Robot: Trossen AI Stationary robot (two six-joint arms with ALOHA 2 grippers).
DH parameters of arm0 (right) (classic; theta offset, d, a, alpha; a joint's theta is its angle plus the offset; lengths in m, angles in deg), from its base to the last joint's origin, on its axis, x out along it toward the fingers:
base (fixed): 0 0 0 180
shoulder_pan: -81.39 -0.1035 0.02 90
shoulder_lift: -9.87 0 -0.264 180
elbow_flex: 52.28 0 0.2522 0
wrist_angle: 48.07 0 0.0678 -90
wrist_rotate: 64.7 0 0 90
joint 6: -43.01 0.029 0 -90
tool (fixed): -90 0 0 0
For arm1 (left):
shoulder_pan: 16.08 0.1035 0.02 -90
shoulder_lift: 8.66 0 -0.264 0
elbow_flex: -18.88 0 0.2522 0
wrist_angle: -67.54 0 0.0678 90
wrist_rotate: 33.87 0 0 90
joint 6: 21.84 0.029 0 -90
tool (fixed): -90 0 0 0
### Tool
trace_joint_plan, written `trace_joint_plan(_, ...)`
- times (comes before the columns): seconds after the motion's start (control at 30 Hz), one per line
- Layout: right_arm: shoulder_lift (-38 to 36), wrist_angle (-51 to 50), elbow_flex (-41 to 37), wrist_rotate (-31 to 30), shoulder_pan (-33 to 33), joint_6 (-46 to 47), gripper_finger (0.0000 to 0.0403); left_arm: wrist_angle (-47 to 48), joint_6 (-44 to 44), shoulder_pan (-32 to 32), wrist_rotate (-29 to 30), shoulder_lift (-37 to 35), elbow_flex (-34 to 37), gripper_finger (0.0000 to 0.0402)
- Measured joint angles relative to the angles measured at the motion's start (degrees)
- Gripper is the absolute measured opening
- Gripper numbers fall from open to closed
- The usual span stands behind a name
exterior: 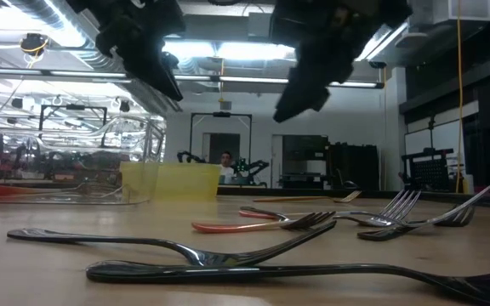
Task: Sort silverware by color (type)
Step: Put the orange fork into the transparent bin
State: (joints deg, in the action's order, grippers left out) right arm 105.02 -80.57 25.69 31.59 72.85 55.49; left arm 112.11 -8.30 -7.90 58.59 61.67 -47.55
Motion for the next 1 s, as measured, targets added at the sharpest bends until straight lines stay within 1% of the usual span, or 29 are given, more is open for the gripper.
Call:
trace_joint_plan(0.17,0.0,-3.1,0.0,-5.0,-3.8,4.7,0.0111,0.0,-0.1,-2.0,0.0,0.0,0.0,0.009)
trace_joint_plan(0.3,0.0,-3.0,-0.7,-8.4,-5.9,8.9,0.0111,0.0,-0.3,-3.3,0.0,0.0,0.0,0.009)
trace_joint_plan(0.47,0.0,-2.1,-2.7,-11.3,-7.4,14.4,0.0111,0.0,-2.8,-4.3,0.0,0.0,0.0,0.009)
trace_joint_plan(0.63,0.0,-2.0,-4.3,-11.9,-7.6,19.1,0.0111,0.0,-3.0,-5.1,0.0,0.0,0.0,0.009)
trace_joint_plan(1.0,0.0,-0.3,-5.2,-11.8,-7.6,19.4,0.0111,0.0,-2.9,-5.4,0.0,0.0,0.0,0.009)
